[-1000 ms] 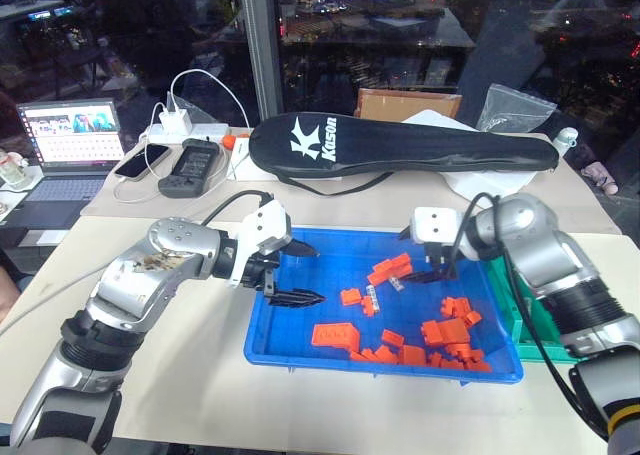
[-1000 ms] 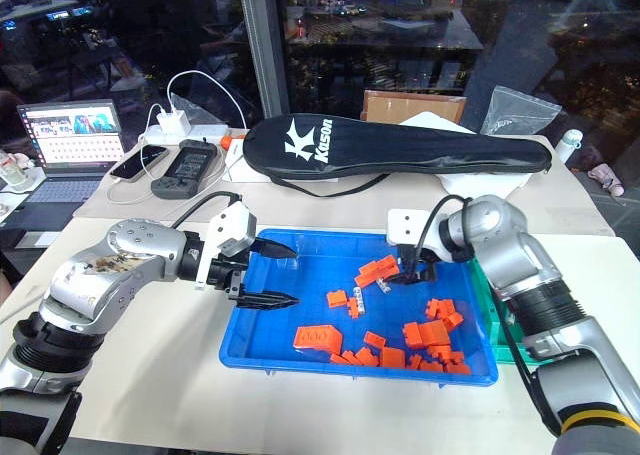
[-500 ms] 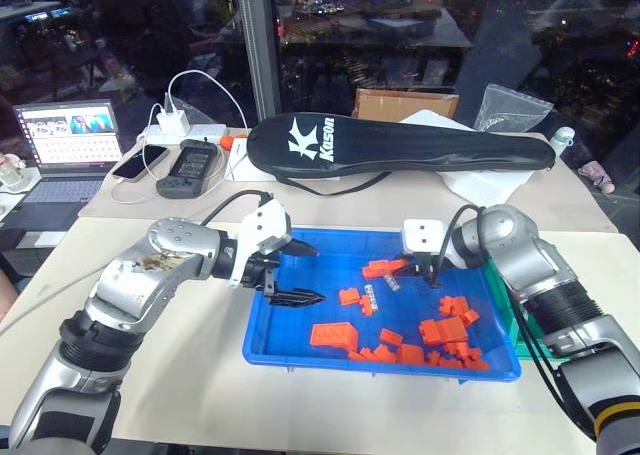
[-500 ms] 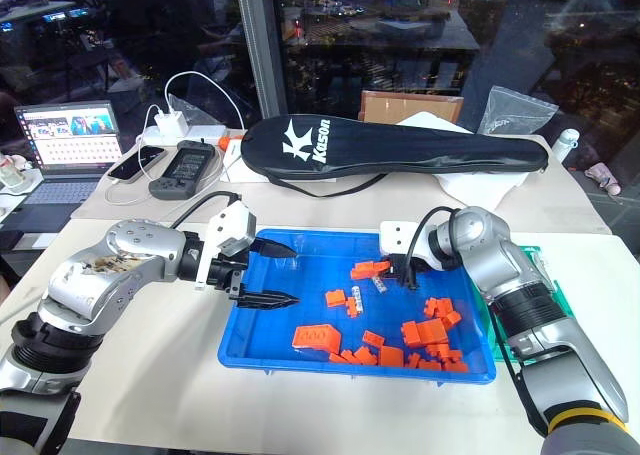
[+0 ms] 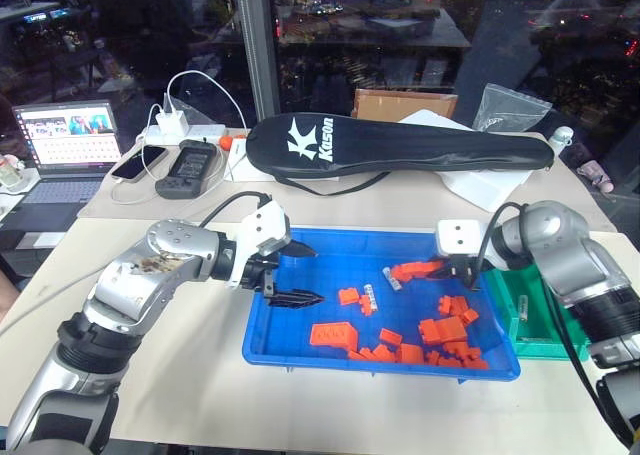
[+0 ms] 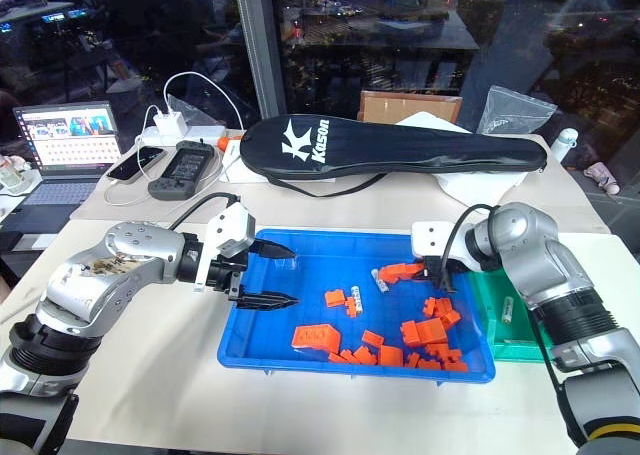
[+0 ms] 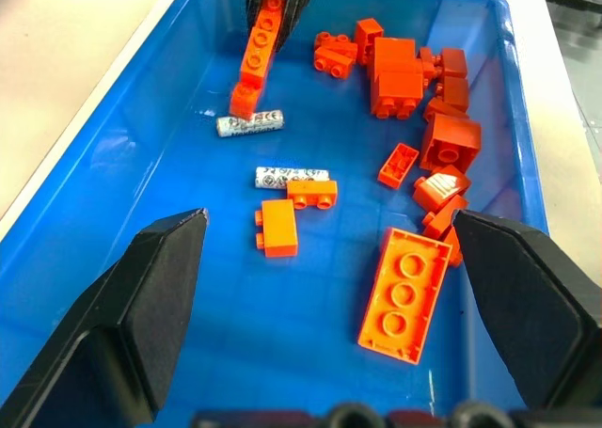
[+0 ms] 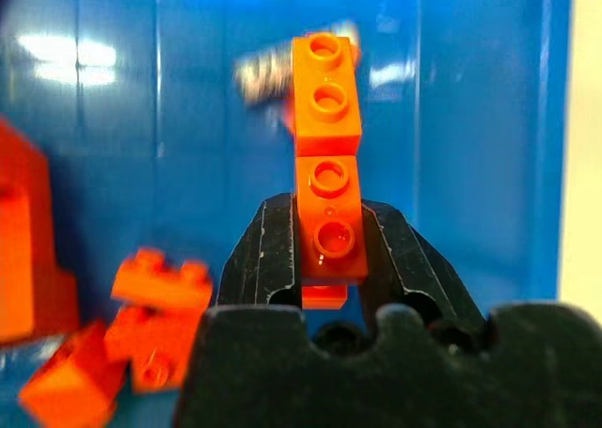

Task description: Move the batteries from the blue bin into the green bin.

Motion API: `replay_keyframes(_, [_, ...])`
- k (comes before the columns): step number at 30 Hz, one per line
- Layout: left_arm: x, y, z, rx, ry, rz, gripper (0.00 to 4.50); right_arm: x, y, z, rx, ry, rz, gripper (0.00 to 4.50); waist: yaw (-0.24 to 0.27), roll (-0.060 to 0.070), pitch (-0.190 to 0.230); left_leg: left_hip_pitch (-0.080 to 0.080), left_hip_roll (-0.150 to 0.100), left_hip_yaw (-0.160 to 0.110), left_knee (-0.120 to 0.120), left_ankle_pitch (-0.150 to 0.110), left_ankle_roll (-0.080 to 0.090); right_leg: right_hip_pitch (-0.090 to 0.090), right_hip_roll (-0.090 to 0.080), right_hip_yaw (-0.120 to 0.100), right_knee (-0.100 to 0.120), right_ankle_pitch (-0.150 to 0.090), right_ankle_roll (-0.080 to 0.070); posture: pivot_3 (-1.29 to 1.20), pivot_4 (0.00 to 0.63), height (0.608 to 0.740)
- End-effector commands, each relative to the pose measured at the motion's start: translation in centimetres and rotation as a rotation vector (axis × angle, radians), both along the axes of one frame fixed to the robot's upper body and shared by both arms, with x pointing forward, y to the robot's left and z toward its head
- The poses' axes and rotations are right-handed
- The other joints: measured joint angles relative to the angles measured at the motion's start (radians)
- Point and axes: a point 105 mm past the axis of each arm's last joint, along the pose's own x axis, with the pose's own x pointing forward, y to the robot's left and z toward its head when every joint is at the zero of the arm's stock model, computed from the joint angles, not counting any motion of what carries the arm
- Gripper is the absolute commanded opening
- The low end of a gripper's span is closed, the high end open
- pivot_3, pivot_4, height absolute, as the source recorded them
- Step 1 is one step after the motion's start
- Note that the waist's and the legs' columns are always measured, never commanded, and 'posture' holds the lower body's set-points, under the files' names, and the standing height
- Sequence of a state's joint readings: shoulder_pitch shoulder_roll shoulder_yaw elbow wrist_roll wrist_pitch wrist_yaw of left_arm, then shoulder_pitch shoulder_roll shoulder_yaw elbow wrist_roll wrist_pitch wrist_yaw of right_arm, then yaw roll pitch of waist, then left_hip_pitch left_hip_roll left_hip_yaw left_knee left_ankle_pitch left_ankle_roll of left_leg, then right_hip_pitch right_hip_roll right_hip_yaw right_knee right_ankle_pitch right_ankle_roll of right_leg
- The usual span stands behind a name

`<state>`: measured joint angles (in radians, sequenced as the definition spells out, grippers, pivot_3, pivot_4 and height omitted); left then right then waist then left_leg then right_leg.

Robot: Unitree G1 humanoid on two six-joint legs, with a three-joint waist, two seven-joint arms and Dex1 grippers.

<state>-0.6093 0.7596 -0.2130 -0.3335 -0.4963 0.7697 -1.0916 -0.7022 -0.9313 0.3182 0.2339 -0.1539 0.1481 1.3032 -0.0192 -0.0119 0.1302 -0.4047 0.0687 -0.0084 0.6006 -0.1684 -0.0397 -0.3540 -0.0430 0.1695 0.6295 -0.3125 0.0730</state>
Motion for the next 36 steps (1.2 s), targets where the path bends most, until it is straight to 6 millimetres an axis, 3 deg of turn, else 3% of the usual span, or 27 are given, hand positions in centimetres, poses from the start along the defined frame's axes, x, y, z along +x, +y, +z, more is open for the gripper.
replay_keyframes(1, [0.2,0.1,0.7,0.001,-0.042,-0.003,4.50,0.5,-0.9,1.9,-0.006,-0.069,-0.045,1.68,0.000,0.000,0.000,0.000,0.000,0.000,0.000,0.000,0.000,0.000,0.000,0.000,0.000,0.000,0.000,0.00,0.150,0.720])
replay_keyframes(9, [0.2,0.1,0.6,0.008,-0.044,-0.010,4.50,0.0,0.9,2.9,0.029,-0.087,0.017,4.46,0.001,0.000,0.000,0.000,0.000,0.000,0.000,0.000,0.000,0.000,0.000,0.000,0.000,0.000,0.000,0.00,0.150,0.720])
replay_keyframes(14, [0.2,0.1,0.6,0.011,-0.045,-0.006,4.50,-0.6,4.0,2.7,0.105,-0.062,0.099,4.48,-0.002,0.000,0.000,0.000,0.000,0.000,0.000,0.000,0.000,0.000,0.000,0.000,0.000,0.000,0.000,0.00,0.150,0.720])
replay_keyframes(19, [0.2,0.3,0.6,0.014,-0.047,-0.002,4.50,-0.6,5.9,0.9,0.122,-0.039,0.132,4.48,0.002,0.000,0.000,0.000,0.000,0.000,0.000,0.000,0.000,0.000,0.000,0.000,0.000,0.000,0.000,0.00,0.150,0.720])
replay_keyframes(28, [0.2,0.3,0.6,0.023,-0.051,-0.004,4.50,1.0,6.8,-0.8,0.020,-0.044,0.260,4.48,0.000,0.000,0.000,0.000,0.000,0.000,0.000,0.000,0.000,0.000,0.000,0.000,0.000,0.000,0.000,0.00,0.150,0.720])
replay_keyframes(36, [0.0,0.5,0.5,0.025,-0.051,0.012,4.50,1.9,7.5,-1.1,-0.029,-0.013,0.361,4.48,-0.005,0.000,0.000,0.000,0.000,0.000,0.000,0.000,0.000,0.000,0.000,0.000,0.000,0.001,-0.002,0.00,0.150,0.720])
